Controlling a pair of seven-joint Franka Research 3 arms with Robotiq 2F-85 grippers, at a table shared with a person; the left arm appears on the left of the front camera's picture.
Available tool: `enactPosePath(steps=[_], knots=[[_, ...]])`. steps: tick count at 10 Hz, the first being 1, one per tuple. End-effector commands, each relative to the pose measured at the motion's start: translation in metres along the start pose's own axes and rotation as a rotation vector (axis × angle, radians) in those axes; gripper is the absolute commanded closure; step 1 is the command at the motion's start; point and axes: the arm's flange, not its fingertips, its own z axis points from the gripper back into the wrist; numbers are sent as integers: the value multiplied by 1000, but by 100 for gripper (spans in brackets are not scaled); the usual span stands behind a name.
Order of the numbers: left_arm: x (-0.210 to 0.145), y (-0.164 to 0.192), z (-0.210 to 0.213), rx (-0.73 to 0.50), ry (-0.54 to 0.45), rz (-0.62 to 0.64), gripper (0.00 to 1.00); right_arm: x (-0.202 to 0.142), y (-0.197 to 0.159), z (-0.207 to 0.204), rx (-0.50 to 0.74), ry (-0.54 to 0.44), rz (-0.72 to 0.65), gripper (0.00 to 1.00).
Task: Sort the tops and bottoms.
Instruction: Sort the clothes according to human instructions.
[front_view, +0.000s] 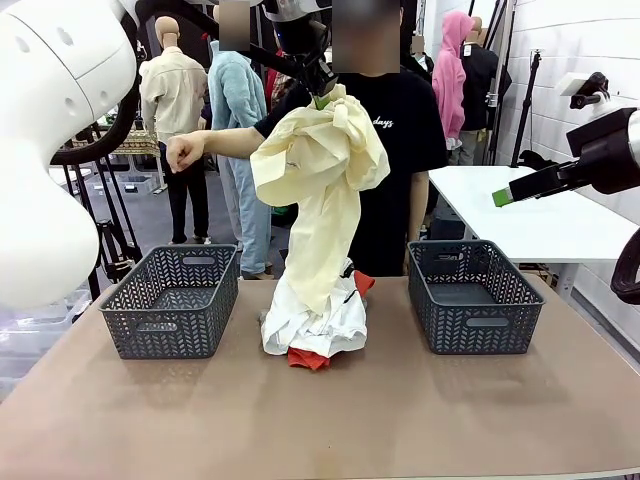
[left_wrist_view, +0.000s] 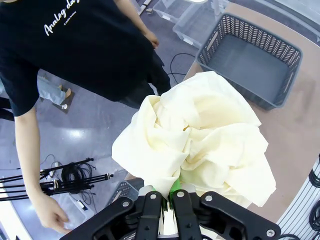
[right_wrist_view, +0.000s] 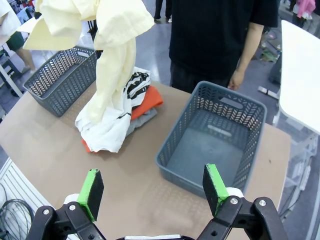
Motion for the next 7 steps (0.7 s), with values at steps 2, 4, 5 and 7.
enactPosePath(steps=[2, 4, 5, 7], knots=[[0, 1, 5, 1, -3, 3, 100, -1, -1, -1, 7, 7, -8, 0], [0, 1, 5, 1, -3, 3, 100, -1, -1, -1, 7, 7, -8, 0], [0, 1, 5, 1, -3, 3, 100, -1, -1, -1, 7, 7, -8, 0], [0, 1, 5, 1, -3, 3, 100, -1, -1, -1, 7, 7, -8, 0]])
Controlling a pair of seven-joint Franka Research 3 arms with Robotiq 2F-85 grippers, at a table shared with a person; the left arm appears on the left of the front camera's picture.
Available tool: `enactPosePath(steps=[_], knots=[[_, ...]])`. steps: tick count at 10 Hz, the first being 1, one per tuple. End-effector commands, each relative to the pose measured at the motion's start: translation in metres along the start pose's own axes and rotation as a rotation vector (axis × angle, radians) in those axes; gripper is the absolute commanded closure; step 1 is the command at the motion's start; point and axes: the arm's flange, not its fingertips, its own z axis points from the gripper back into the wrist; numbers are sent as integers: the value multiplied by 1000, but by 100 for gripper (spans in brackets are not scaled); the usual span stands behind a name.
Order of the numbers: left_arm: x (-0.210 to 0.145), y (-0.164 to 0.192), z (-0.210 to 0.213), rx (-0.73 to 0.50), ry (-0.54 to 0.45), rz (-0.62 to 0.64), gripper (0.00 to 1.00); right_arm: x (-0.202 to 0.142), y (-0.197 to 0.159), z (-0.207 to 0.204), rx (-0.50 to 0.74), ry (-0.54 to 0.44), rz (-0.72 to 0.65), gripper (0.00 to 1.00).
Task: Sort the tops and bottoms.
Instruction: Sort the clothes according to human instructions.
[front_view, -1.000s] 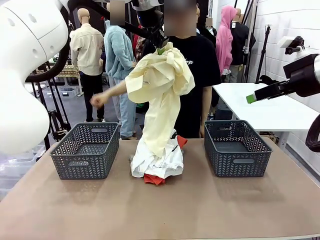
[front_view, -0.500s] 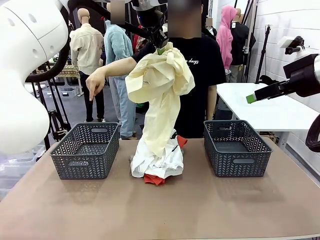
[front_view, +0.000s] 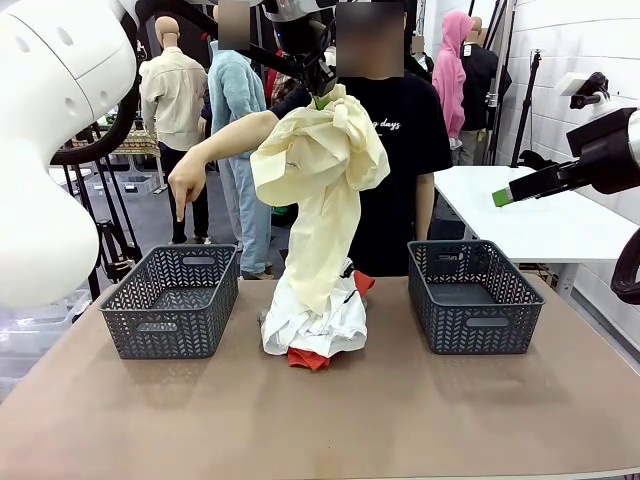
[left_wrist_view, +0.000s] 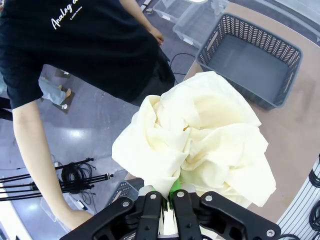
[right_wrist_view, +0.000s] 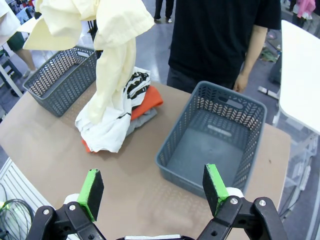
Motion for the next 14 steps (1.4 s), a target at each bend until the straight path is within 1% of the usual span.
enactPosePath(steps=[1, 4, 5, 6, 8, 9, 10, 11, 14], knots=[[0, 1, 5, 1, -3, 3, 100, -1, -1, -1, 7, 7, -8, 0], [0, 0, 0, 0, 0, 0, 100, -1, -1, -1, 7, 7, -8, 0], [-7, 6, 14, 36, -2, 8, 100, -1, -1, -1, 7, 7, -8, 0], [-17, 16, 37, 78, 8, 25, 100, -1, -1, -1, 7, 7, -8, 0], [-35, 31, 92, 197, 51, 33, 100, -1, -1, -1, 7, 7, -8, 0], [-45, 39, 108, 260, 60, 62, 100, -1, -1, -1, 7, 7, -8, 0], [-58, 52, 119, 314, 89, 104, 100, -1, -1, -1, 7, 7, -8, 0], [-74, 62, 128, 346, 131, 155, 100, -1, -1, -1, 7, 7, -8, 0], [-113, 62, 151, 333, 218, 189, 100, -1, -1, -1, 7, 7, -8, 0]])
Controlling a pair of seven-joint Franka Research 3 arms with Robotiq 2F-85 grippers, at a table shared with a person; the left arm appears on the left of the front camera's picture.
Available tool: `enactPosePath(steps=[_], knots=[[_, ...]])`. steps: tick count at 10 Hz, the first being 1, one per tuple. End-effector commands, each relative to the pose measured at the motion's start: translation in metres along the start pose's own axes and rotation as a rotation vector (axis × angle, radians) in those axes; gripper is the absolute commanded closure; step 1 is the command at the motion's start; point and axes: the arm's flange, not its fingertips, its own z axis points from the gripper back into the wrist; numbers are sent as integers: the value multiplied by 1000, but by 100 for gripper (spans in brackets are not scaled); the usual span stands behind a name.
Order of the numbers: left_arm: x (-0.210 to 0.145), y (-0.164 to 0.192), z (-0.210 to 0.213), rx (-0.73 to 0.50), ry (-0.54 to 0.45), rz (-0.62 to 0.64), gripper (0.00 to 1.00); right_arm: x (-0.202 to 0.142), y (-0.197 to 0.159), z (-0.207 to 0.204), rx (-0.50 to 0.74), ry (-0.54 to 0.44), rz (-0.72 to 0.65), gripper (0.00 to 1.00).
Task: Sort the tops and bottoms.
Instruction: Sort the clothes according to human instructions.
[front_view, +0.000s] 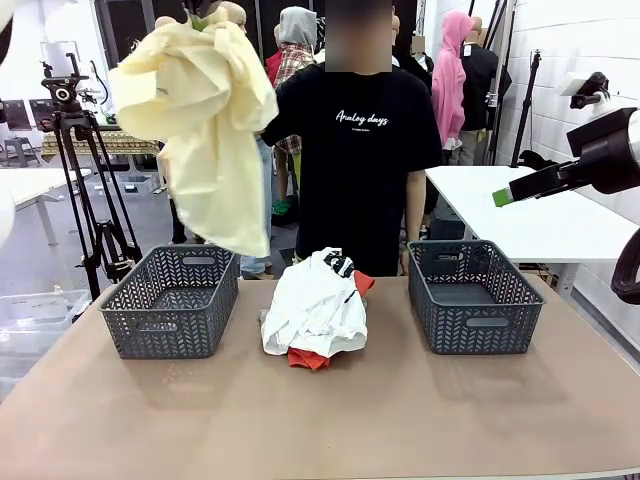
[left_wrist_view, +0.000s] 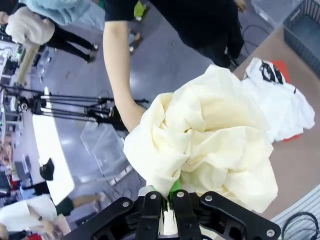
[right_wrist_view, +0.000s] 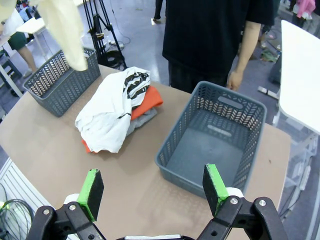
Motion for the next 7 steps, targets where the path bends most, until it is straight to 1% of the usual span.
enactPosePath(steps=[1, 2, 3, 7], knots=[[-41, -12, -2, 11, 49, 47, 100, -1, -1, -1, 7, 7, -8, 0], [-49, -16, -9, 3, 63, 72, 100, -1, -1, -1, 7, 7, -8, 0], [-8, 3, 3, -7, 31, 12, 100, -1, -1, -1, 7, 7, -8, 0], [-8, 3, 3, -7, 31, 12, 100, -1, -1, -1, 7, 7, -8, 0]])
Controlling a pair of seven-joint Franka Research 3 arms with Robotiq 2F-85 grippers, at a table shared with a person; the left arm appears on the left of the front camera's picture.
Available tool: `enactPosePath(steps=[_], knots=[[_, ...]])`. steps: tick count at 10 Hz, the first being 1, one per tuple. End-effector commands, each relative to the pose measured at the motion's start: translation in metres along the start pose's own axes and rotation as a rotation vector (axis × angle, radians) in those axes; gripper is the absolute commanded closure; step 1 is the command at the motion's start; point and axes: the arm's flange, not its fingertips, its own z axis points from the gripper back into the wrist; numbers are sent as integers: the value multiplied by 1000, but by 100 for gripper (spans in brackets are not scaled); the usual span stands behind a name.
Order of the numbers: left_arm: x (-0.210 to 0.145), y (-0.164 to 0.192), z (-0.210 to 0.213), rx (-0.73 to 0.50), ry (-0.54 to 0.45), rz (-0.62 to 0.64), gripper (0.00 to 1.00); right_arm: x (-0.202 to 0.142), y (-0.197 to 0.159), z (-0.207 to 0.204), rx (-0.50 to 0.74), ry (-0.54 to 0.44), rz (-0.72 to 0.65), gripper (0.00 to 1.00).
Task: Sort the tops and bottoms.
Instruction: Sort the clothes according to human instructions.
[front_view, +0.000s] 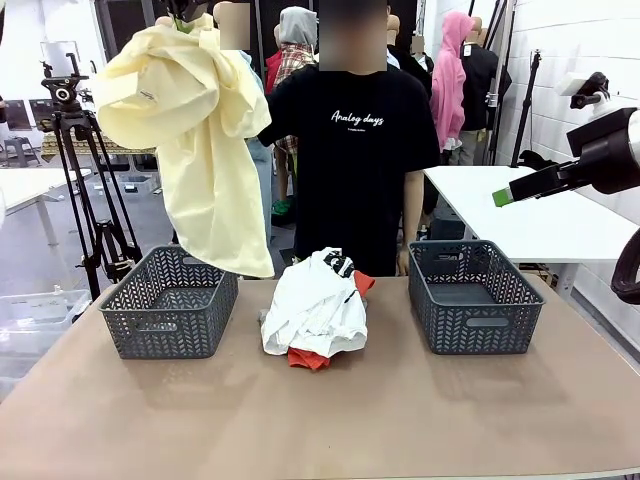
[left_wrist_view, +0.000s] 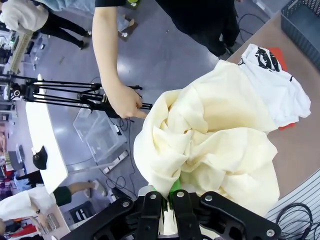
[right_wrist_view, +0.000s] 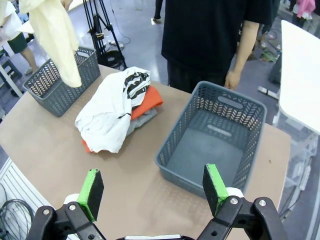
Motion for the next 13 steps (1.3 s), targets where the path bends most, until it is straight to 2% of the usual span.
enactPosePath(steps=[1, 3, 5, 7, 8, 10, 11, 13], knots=[[0, 0, 0, 0, 1, 0, 100, -1, -1, -1, 7, 7, -8, 0], [-33, 15, -47, -79, 96, 150, 100, -1, -1, -1, 7, 7, -8, 0], [-67, 27, -70, -59, 158, 252, 100, -1, -1, -1, 7, 7, -8, 0], [-98, 39, -109, 7, 262, 323, 100, -1, -1, -1, 7, 7, -8, 0], [-107, 38, -119, -19, 289, 332, 100, -1, -1, -1, 7, 7, -8, 0], [-123, 16, -145, -68, 315, 317, 100, -1, -1, -1, 7, 7, -8, 0], [-135, 1, -174, -84, 336, 319, 100, -1, -1, -1, 7, 7, -8, 0], [-159, -19, -214, -94, 318, 329, 100, -1, -1, -1, 7, 7, -8, 0]])
